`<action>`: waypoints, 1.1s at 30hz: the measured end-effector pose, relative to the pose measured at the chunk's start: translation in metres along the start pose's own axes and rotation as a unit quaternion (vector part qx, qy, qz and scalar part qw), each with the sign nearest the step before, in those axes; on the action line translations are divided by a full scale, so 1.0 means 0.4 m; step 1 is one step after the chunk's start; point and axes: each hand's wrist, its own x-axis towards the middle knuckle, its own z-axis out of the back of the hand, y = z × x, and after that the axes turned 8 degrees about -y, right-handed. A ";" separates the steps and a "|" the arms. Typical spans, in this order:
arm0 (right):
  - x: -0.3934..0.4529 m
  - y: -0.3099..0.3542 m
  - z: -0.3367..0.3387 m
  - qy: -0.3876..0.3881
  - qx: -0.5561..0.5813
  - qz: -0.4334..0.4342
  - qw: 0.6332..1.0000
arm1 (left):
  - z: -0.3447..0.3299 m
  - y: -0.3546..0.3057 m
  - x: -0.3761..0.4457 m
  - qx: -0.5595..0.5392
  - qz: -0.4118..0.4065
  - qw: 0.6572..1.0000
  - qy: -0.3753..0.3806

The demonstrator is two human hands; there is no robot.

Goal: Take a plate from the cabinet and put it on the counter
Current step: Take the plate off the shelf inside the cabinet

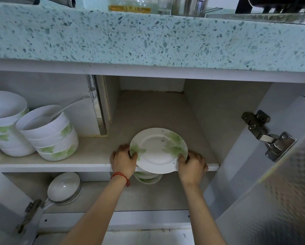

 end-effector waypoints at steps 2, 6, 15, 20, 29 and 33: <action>-0.002 0.004 -0.003 -0.005 0.018 -0.010 1.000 | 0.001 -0.001 -0.001 -0.012 0.006 1.000 -0.006; -0.002 0.003 -0.002 -0.007 0.050 -0.023 0.998 | 0.004 0.000 -0.008 -0.065 0.018 0.998 -0.021; -0.009 0.016 0.009 -0.034 0.148 -0.027 0.988 | 0.024 -0.030 -0.023 -0.234 0.063 0.970 -0.039; -0.018 0.038 0.035 -0.019 0.196 -0.056 0.979 | 0.035 -0.021 -0.025 -0.281 0.101 0.954 -0.021; -0.059 0.099 0.085 0.014 0.209 -0.130 0.969 | 0.110 -0.025 -0.049 -0.281 0.151 0.947 -0.030; -0.080 0.126 0.127 0.045 0.208 -0.171 0.962 | 0.163 -0.031 -0.079 -0.268 0.162 0.949 -0.038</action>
